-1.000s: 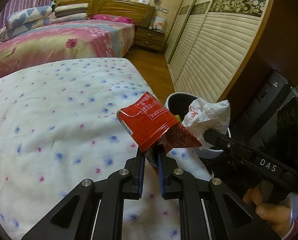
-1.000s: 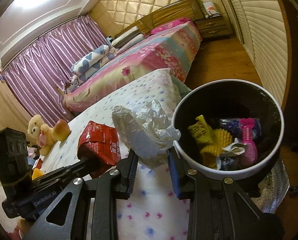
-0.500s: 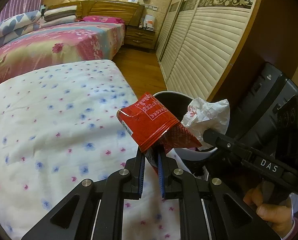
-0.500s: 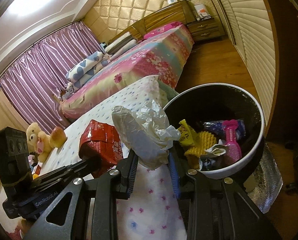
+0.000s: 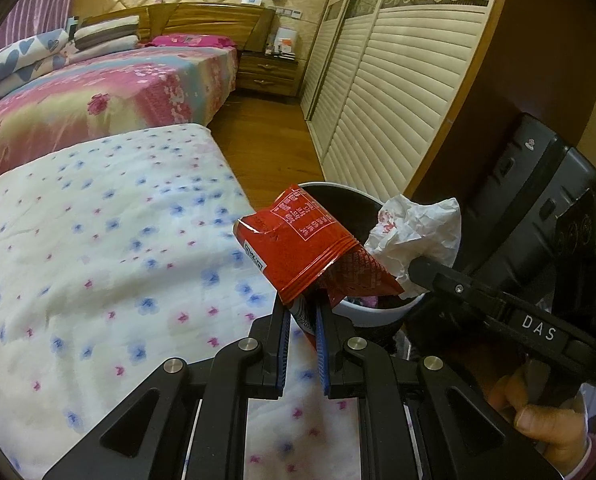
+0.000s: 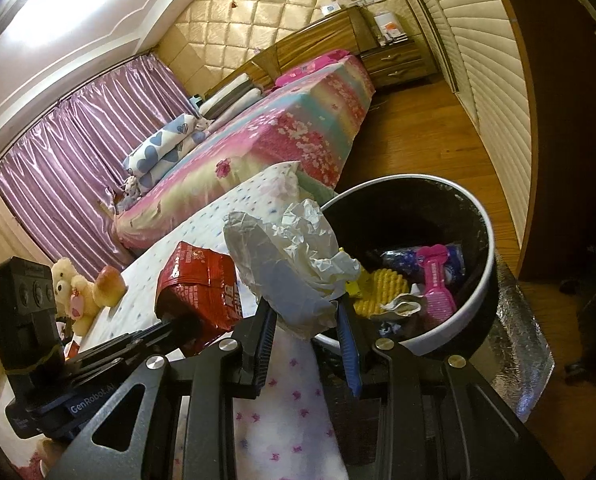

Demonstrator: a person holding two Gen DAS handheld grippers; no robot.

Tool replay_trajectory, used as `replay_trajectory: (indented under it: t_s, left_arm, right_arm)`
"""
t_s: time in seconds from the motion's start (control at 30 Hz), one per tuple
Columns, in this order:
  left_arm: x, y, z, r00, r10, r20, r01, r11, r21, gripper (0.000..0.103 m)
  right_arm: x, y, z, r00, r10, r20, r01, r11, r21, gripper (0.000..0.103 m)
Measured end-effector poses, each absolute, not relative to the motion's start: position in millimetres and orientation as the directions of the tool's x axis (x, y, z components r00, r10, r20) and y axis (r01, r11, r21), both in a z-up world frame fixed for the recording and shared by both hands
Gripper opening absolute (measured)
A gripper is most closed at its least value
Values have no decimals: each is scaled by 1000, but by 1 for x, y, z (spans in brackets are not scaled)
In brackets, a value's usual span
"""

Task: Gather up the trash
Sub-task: 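Carry the red packet and white tissue over the trash bin with both grippers, then lower the red packet and white tissue into the bin opening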

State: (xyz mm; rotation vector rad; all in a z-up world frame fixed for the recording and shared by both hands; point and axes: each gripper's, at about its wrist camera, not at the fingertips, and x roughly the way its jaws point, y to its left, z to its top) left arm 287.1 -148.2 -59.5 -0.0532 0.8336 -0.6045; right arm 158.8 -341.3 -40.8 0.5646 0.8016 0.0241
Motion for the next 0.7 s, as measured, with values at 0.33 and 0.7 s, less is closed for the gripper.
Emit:
replay_trajectory:
  t_s: [0.33,0.7]
  left_arm:
    - [288,-165,-59,505,-532,-680,507,820,-266,10]
    - [294,-174,-62,500,-531,-684,515,818,-259,10]
  right_arm:
    - [152,-354,-37,710,202,-674,214,850,481,30]
    - [150,-361,-37,709,183,-681,233,851,471,30]
